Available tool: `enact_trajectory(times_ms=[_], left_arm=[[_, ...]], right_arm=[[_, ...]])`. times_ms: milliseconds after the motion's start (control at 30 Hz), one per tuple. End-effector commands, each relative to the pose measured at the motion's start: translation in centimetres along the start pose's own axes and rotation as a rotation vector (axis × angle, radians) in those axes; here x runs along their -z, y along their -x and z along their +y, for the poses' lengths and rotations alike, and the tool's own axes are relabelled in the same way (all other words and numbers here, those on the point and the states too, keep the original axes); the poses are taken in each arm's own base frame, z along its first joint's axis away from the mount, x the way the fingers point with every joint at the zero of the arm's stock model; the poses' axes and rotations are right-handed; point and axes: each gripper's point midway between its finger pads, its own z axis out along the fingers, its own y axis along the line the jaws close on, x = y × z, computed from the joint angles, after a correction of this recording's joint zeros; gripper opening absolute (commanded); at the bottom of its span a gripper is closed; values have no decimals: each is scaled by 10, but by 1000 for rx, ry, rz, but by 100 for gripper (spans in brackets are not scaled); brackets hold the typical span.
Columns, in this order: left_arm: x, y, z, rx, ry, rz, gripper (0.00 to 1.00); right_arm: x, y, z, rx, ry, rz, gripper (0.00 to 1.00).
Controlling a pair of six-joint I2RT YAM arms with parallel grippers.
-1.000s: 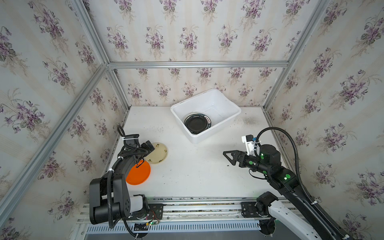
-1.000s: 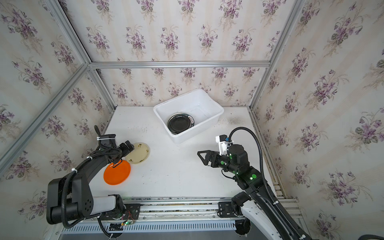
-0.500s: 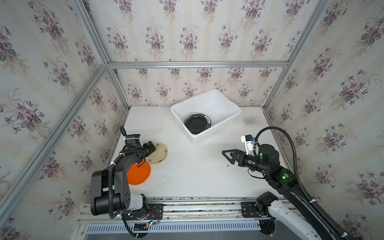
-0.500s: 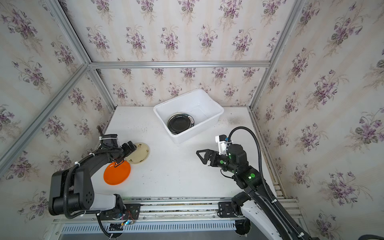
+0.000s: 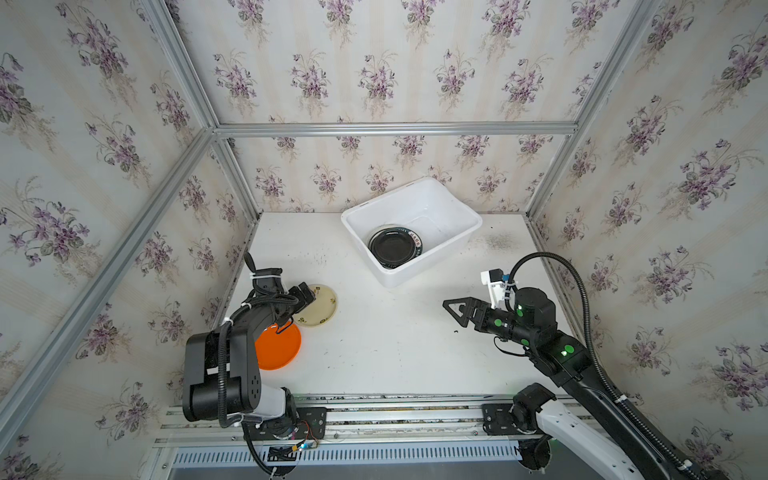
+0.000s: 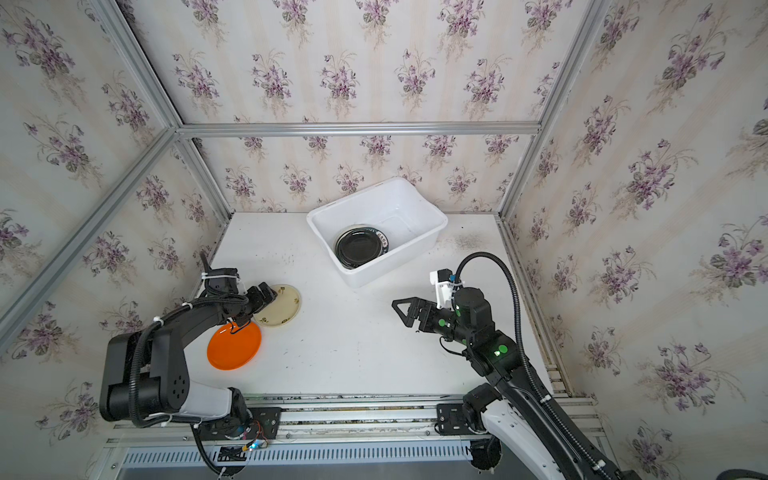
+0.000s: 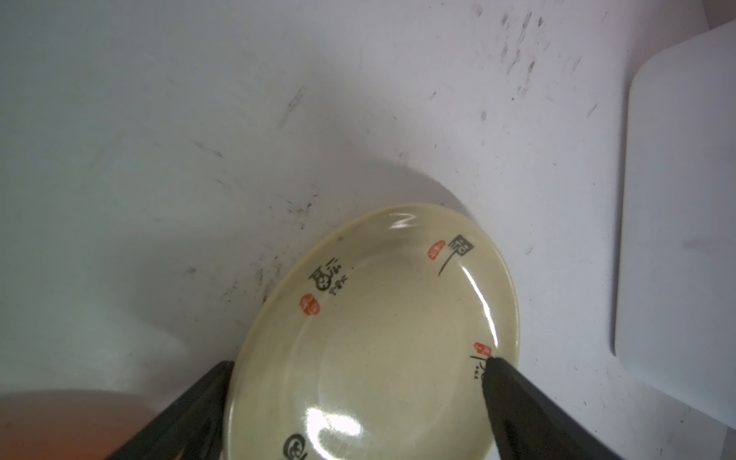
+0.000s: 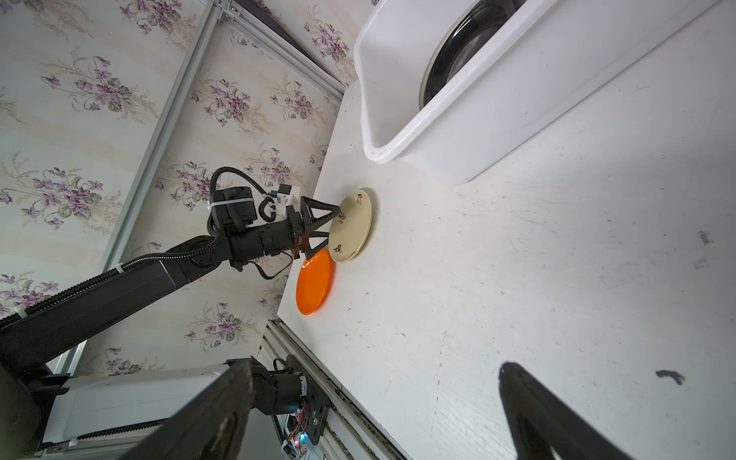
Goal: Place the plates into the plastic bin on the countertop
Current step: 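Lower the left gripper onto the cream plate's edge nearest the robot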
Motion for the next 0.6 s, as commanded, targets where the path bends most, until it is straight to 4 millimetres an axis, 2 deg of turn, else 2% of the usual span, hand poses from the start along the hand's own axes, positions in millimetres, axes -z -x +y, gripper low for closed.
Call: enact_trajectory(times_ms=[0, 200, 333, 500, 567], left_arm=[[-4, 2, -13, -26, -63, 15, 93], [-11, 1, -16, -29, -82, 46, 79], [-14, 0, -14, -26, -72, 54, 63], [-20, -3, -11, -17, -62, 73, 56], [-21, -4, -11, -15, -67, 77, 47]], right_arm=[[-1, 7, 3, -9, 7, -32, 98], [-3, 7, 1, -29, 1, -26, 96], [-3, 7, -1, -36, -8, -29, 96], [-4, 7, -4, -42, -18, -34, 96], [-4, 7, -4, -43, -17, -34, 95]])
